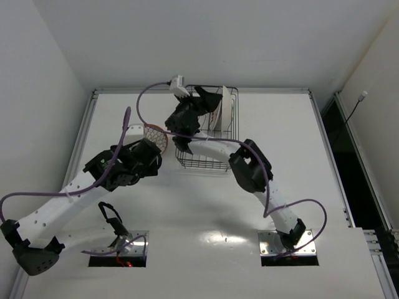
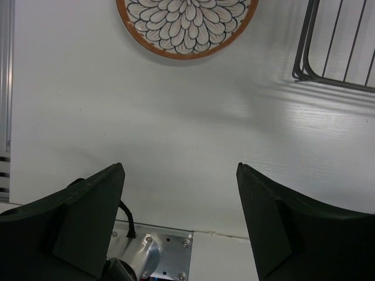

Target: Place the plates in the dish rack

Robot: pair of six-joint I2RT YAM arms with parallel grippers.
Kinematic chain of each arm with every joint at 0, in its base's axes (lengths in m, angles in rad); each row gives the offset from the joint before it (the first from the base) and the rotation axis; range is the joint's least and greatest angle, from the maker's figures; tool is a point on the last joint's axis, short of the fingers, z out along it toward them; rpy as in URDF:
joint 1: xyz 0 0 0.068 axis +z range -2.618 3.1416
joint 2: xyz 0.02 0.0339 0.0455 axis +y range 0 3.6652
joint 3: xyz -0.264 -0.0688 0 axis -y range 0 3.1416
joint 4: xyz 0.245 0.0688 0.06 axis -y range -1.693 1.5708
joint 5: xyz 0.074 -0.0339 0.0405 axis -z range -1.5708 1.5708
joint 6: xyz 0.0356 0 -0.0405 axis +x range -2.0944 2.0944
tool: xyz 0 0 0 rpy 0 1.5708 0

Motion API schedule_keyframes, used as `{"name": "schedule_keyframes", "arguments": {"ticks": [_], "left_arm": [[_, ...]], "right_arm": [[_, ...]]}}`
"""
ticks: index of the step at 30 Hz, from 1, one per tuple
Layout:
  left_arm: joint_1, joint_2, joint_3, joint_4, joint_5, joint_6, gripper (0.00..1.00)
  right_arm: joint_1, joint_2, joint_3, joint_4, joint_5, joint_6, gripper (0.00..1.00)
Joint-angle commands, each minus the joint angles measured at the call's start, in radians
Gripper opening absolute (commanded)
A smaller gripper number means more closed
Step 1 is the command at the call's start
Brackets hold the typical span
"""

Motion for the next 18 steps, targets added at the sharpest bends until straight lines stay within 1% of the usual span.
{"name": "schedule_keyframes", "arguments": {"ticks": [1, 2, 4, 5, 6, 7, 8, 9, 13, 15, 18], "left_arm": [[-0.008, 0.064, 0.064, 0.066, -0.078, -0.002, 0.77], [-0.008, 0.079, 0.064, 0.092, -0.100, 0.008, 0.78], [-0.008, 0.115, 0.091, 0.115, -0.130, 0.008, 0.89], [-0.008, 0.148, 0.092, 0.136, -0.159, 0.008, 0.93], [-0.008, 0.167, 0.117, 0.152, -0.160, 0.018, 0.98], [0.024, 0.185, 0.118, 0.168, -0.160, 0.036, 0.98], [0.033, 0.220, 0.133, 0.185, -0.169, 0.036, 1.00], [0.033, 0.237, 0.133, 0.210, -0.178, 0.036, 1.00], [0.053, 0.323, 0.185, 0.245, -0.215, 0.047, 1.00], [0.064, 0.355, 0.199, 0.258, -0.238, 0.047, 1.00], [0.088, 0.414, 0.225, 0.258, -0.247, -0.001, 1.00]], "right_arm": [[-0.005, -0.223, 0.004, 0.157, 0.308, -0.043, 0.93], [-0.005, -0.250, -0.006, 0.157, 0.308, -0.056, 0.96], [-0.005, -0.328, -0.006, 0.157, 0.308, -0.092, 0.98], [-0.005, -0.352, 0.005, 0.147, 0.308, -0.106, 0.99], [-0.005, -0.372, 0.005, 0.135, 0.308, -0.134, 0.99], [0.004, -0.407, 0.032, 0.126, 0.308, -0.152, 0.99], [0.004, -0.424, 0.042, 0.117, 0.308, -0.169, 0.99], [0.004, -0.439, 0.053, 0.103, 0.308, -0.200, 0.99], [0.004, -0.517, 0.082, 0.000, 0.308, -0.238, 0.99], [0.004, -0.566, 0.103, 0.000, 0.308, -0.238, 0.99], [0.015, -0.593, 0.151, 0.038, 0.308, -0.238, 0.99]]}}
